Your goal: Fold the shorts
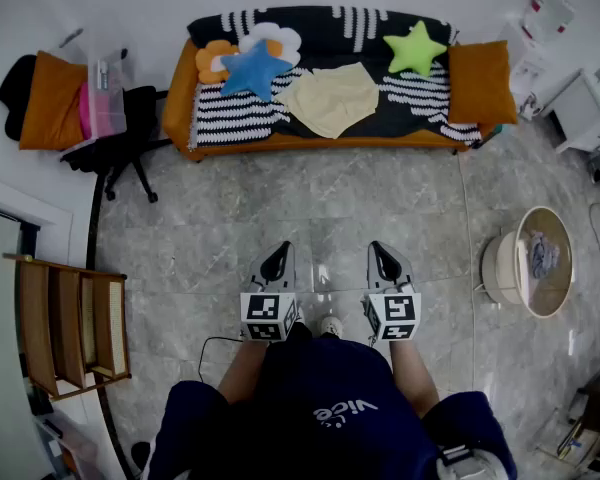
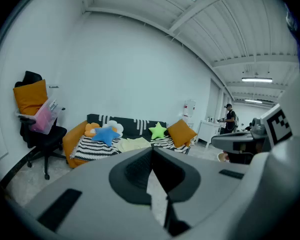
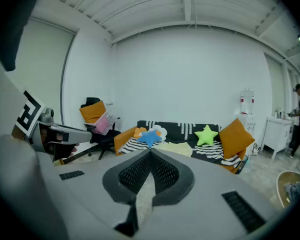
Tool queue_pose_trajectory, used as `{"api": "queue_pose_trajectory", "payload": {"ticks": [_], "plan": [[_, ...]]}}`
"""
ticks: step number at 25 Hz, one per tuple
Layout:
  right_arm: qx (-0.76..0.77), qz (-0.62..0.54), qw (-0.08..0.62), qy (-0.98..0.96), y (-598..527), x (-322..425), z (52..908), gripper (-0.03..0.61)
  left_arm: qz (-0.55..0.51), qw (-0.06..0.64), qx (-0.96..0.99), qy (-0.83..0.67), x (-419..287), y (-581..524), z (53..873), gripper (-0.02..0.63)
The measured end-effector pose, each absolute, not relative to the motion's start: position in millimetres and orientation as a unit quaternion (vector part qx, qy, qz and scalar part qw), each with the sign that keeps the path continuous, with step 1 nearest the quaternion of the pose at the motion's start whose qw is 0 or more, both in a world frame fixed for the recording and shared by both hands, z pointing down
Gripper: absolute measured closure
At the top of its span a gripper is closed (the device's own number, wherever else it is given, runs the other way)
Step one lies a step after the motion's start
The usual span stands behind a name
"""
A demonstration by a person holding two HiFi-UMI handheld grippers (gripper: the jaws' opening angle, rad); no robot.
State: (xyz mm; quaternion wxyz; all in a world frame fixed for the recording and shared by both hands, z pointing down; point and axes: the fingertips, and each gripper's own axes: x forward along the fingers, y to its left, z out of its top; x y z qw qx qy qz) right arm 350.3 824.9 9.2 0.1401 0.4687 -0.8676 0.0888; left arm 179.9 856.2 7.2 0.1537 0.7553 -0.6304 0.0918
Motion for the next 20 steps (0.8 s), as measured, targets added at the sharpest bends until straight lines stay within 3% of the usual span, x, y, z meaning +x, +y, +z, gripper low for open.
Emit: {"api": "queue_pose_trajectory", "payload": {"ticks": [13, 14, 15, 17, 20], "plan": [[0.481, 0.06, 0.146, -0.862, 843.1, 349.4, 10.2, 0.568, 0.089, 0.156, 0.775, -0.606, 188.1, 867.3, 8.9, 0.607], [0.481, 0.058, 0.143, -0.863, 842.9, 348.1, 8.9, 0.566, 0.091, 0.162, 0.781, -0.596, 190.0, 867.1, 11.0, 0.595], [0.476, 0.059, 0.141, -0.866, 843.1, 344.8, 8.0, 0.561, 0.092, 0.167, 0.788, -0.586, 191.6, 866.8, 12.5, 0.517], [0.455, 0.068, 0.137, -0.878, 844.6, 334.7, 8.3, 0.312, 0.089, 0.17, 0.797, -0.573, 192.1, 866.6, 13.6, 0.336], [0.443, 0.064, 0.137, -0.884, 844.6, 324.3, 7.5, 0.241, 0.086, 0.169, 0.803, -0.565, 187.9, 864.9, 15.0, 0.251]]}}
